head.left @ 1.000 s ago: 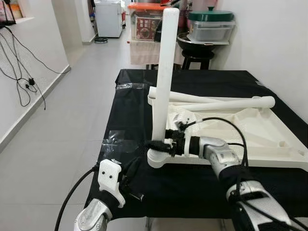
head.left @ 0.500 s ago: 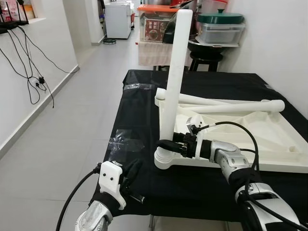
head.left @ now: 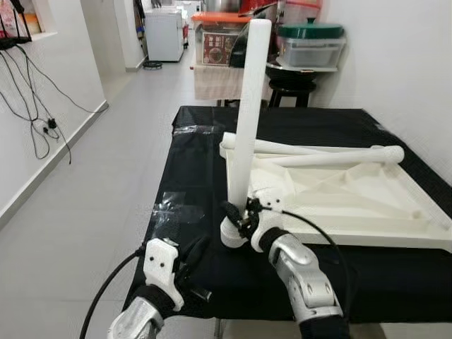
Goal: Building children table
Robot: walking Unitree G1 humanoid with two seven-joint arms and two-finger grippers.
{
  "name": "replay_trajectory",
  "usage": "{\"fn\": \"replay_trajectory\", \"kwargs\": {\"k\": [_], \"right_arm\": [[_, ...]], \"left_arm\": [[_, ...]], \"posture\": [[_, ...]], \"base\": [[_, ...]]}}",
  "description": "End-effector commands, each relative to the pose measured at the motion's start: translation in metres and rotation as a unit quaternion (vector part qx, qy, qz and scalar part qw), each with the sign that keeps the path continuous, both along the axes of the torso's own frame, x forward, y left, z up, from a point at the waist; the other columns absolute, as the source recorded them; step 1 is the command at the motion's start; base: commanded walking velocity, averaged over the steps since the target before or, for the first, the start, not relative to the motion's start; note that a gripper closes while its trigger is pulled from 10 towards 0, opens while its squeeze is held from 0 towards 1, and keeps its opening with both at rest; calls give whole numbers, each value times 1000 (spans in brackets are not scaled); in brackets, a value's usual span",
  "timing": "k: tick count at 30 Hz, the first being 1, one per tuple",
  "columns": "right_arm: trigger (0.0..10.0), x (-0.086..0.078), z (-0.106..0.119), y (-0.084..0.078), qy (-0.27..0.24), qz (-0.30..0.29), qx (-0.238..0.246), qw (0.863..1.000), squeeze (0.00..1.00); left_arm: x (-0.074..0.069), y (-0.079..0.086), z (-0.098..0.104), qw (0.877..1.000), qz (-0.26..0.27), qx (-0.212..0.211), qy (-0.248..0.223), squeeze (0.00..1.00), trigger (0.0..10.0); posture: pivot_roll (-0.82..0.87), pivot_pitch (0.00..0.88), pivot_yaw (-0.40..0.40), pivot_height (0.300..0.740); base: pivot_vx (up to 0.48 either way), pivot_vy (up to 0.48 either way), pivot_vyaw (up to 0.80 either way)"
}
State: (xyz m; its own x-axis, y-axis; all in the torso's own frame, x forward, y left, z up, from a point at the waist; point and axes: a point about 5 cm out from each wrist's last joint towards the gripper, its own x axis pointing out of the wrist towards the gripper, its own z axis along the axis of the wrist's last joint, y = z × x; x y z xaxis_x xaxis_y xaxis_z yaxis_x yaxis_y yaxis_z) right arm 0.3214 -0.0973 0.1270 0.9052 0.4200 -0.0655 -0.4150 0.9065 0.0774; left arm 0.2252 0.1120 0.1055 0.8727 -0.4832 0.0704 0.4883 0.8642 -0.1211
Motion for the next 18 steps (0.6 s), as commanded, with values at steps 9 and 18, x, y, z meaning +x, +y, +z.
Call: {"fn": "replay_trajectory", "kwargs": {"k": [9,18], "right_arm": [[10000,0,14,-6,10,29,22,999,1000],[10000,8,52,1,-70,337,-9,939,0]], "left_arm": [[2,0,1,1000,4,0,1,0,10000],[5,-1,0,1000,3,-2,1,0,10000]], "posture": [[53,0,-48,740],[66,0,-50,740]], "base": [[0,0,0],[0,0,0]]}}
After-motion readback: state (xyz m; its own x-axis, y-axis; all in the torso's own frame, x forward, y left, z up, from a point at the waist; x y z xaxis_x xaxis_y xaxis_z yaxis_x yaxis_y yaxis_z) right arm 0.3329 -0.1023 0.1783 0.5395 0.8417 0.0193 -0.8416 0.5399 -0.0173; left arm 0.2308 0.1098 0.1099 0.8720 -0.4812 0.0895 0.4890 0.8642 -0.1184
